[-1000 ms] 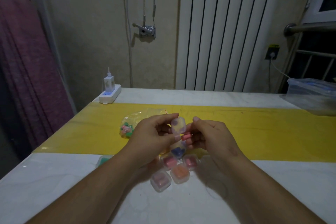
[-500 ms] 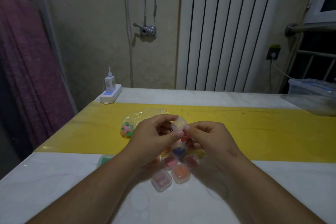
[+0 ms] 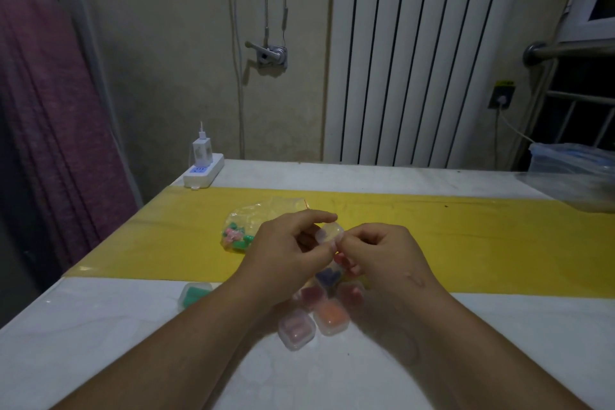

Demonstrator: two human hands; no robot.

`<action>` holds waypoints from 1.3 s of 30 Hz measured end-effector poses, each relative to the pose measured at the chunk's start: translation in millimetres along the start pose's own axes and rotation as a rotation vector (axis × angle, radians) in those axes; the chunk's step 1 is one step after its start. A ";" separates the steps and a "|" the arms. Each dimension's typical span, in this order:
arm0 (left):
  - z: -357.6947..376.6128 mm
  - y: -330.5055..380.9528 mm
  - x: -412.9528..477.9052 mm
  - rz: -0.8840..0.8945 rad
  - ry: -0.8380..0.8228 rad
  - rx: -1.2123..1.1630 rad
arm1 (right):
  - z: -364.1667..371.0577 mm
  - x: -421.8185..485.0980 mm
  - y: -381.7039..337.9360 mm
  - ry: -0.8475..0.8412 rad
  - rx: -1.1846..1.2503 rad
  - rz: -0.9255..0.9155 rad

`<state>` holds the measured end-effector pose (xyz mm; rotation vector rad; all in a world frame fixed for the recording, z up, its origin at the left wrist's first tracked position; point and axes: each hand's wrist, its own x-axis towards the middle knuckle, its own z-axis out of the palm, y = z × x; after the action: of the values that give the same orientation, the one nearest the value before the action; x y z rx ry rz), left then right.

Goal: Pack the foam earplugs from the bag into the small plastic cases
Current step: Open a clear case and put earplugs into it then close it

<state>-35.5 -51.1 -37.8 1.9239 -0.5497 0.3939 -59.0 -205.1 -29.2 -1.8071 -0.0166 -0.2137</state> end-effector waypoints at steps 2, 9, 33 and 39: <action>0.3 0.1 0.2 0.010 -0.012 0.030 | 1.7 0.2 2.2 0.005 0.043 0.020; -6.7 -1.1 2.3 -0.025 -0.032 -0.050 | 0.1 -5.2 -0.8 -0.065 0.377 0.084; -0.6 0.9 2.7 -0.054 0.023 -0.126 | 4.8 4.0 6.8 -0.047 0.242 0.047; 4.2 3.0 1.4 -0.057 0.011 -0.107 | 3.4 6.8 10.2 0.004 0.172 0.021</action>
<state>-35.9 -56.3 -36.5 1.8289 -0.4973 0.3320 -50.6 -205.1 -38.7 -1.6350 -0.0121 -0.1950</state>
